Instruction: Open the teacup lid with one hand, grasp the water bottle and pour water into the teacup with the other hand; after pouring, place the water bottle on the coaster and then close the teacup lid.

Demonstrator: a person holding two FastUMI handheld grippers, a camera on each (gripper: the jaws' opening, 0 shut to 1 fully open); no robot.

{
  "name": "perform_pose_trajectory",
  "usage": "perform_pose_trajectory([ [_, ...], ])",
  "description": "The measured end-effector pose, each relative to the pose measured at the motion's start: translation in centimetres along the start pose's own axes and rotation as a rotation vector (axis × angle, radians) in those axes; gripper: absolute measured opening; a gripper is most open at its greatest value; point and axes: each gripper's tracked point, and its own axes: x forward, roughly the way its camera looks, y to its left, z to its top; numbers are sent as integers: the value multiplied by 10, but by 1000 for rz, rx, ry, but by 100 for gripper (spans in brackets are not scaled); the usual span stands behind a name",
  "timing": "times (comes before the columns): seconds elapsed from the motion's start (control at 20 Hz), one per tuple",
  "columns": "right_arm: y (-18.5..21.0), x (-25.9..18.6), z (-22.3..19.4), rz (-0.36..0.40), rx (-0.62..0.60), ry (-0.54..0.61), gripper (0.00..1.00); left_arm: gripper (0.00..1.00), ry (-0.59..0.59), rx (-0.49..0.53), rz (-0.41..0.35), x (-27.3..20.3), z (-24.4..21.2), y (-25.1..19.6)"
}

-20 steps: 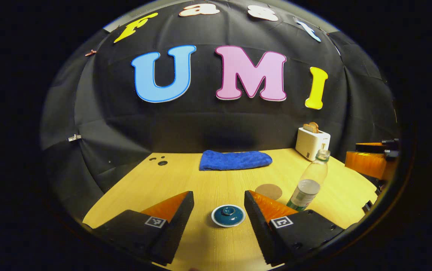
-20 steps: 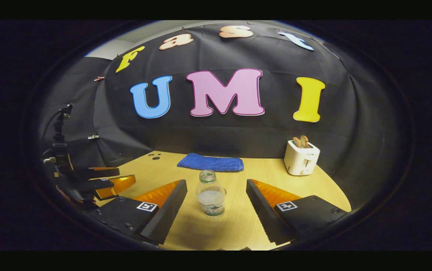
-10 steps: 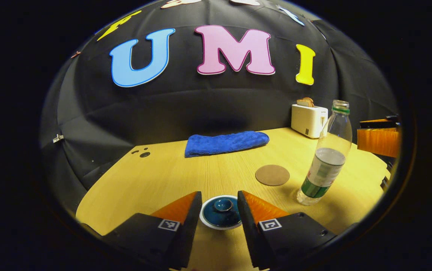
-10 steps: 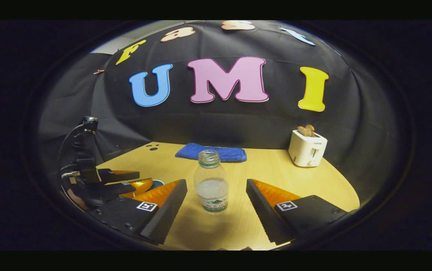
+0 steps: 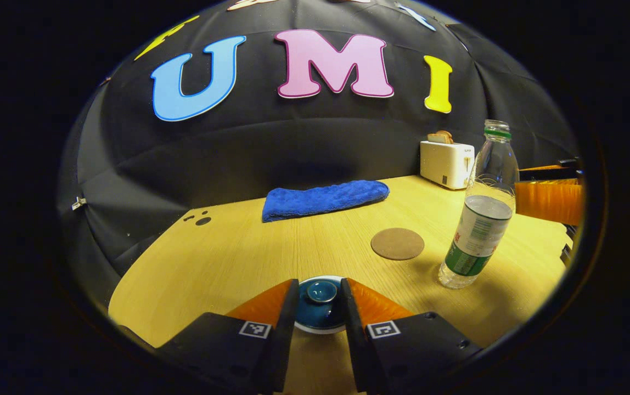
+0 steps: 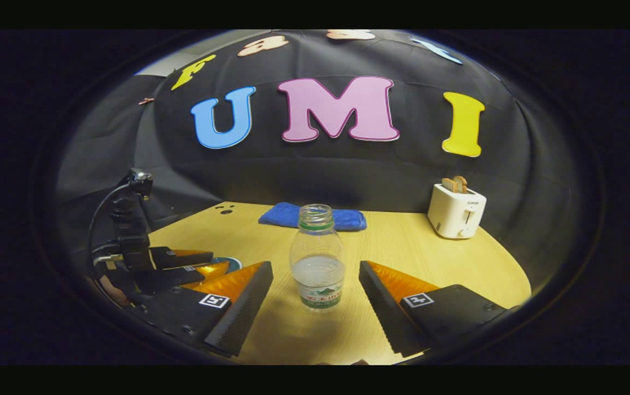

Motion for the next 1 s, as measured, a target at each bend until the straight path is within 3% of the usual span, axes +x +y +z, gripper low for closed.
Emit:
perform_pose_trajectory([
  [0.05,0,1,1,0,0,0,98,52,0,-1,0,1,0,-1],
  [0.15,0,4,2,-1,1,-2,98,39,0,-1,-1,1,0,-2],
  [0.2,-2,5,2,-2,1,-6,98,44,-3,8,-3,1,1,-4],
  [0.4,-7,12,-1,-11,3,-16,98,29,-7,53,9,2,1,-5],
  [0.45,-8,14,-4,-12,6,-16,98,31,-9,46,13,1,1,-5],
  [0.8,-9,30,-10,-16,14,-26,98,19,-70,-37,37,-14,28,6],
  [1.0,-8,43,-13,-26,25,-33,98,23,-85,-100,70,-28,35,18],
])
